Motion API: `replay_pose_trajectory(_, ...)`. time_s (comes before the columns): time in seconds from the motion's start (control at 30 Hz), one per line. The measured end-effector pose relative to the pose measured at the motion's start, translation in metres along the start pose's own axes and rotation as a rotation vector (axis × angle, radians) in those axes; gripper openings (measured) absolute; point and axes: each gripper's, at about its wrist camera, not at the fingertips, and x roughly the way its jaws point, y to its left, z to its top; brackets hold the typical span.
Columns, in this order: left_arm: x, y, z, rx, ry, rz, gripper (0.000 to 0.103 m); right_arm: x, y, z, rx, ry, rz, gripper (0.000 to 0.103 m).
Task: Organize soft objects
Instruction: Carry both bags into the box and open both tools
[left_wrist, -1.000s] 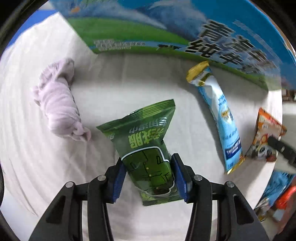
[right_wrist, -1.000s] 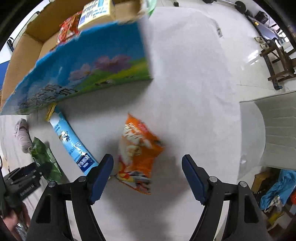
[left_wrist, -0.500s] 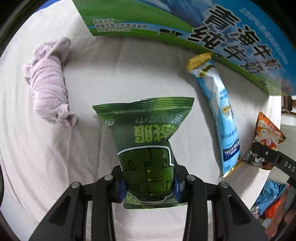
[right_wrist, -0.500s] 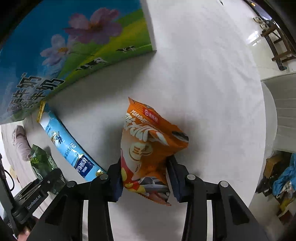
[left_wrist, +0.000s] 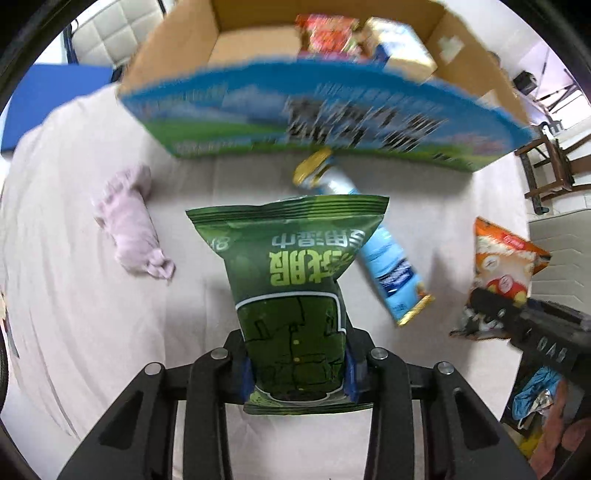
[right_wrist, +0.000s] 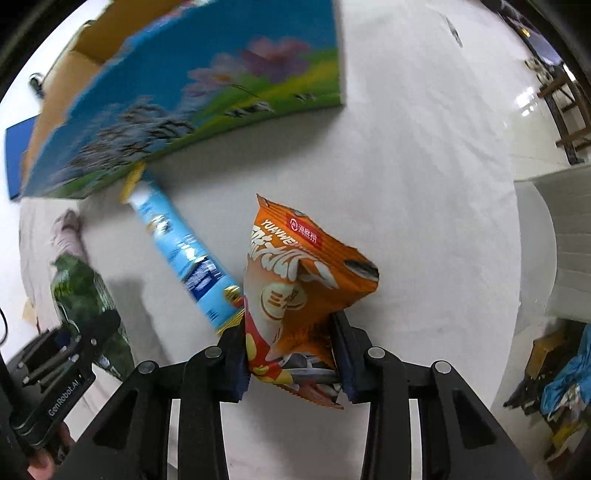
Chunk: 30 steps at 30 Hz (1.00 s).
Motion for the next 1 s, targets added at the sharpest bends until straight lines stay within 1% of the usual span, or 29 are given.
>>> replay_pose_trajectory(0.13,-0.033,-0.011,-0.001,0.017,-0.042,-0.012,0.033,-0.029,0.01,-0.019,-0.044,-0.037,0.007,0.039)
replay_pose_trajectory(0.2,-0.047,-0.002,0.003,0.022,-0.055,-0.02,0.033,-0.039,0.007,-0.024,-0.055,-0.044,0.014,0.039)
replay_pose_trajectory(0.23,-0.053,0.002,0.005,0.024,-0.061,-0.025,0.033,-0.046,0.006,-0.025,-0.061,-0.049,0.02,0.039)
replay_pose_trajectory(0.27,-0.054,0.016,0.011,0.024,-0.066,-0.031,0.033,-0.051,0.005,-0.023,-0.066,-0.054,0.025,0.039)
replay_pose_trajectory(0.3,-0.06,0.016,0.012,0.026,-0.073,-0.036,0.033,-0.064,0.003,-0.015,-0.072,-0.06,0.028,0.039)
replay_pose_trajectory(0.37,-0.072,0.02,0.015,0.029,-0.09,-0.048,0.033,-0.082,-0.003,-0.017,-0.082,-0.073,0.038,0.039)
replay_pose_trajectory(0.43,-0.067,0.041,0.027,0.032,-0.107,-0.061,0.033,-0.096,-0.001,-0.015,-0.091,-0.086,0.054,0.039)
replay_pose_trajectory(0.57,-0.084,0.046,0.045,0.036,-0.146,-0.092,0.033,-0.12,0.005,-0.012,-0.113,-0.115,0.086,0.039)
replay_pose_trajectory(0.6,-0.093,0.046,0.049,0.04,-0.163,-0.095,0.033,-0.121,0.013,-0.008,-0.119,-0.123,0.094,0.039)
replay_pose_trajectory(0.7,-0.117,0.048,0.069,0.054,-0.21,-0.108,0.033,-0.146,0.024,0.003,-0.133,-0.168,0.122,0.039)
replay_pose_trajectory(0.77,-0.128,0.05,0.085,0.067,-0.245,-0.098,0.033,-0.162,0.032,0.013,-0.14,-0.204,0.135,0.039)
replay_pose_trajectory(0.87,-0.139,0.053,0.112,0.085,-0.28,-0.085,0.033,-0.185,0.041,0.035,-0.153,-0.256,0.132,0.039)
replay_pose_trajectory(1.0,-0.142,0.061,0.157,0.104,-0.305,-0.055,0.033,-0.197,0.046,0.068,-0.152,-0.295,0.117,0.039)
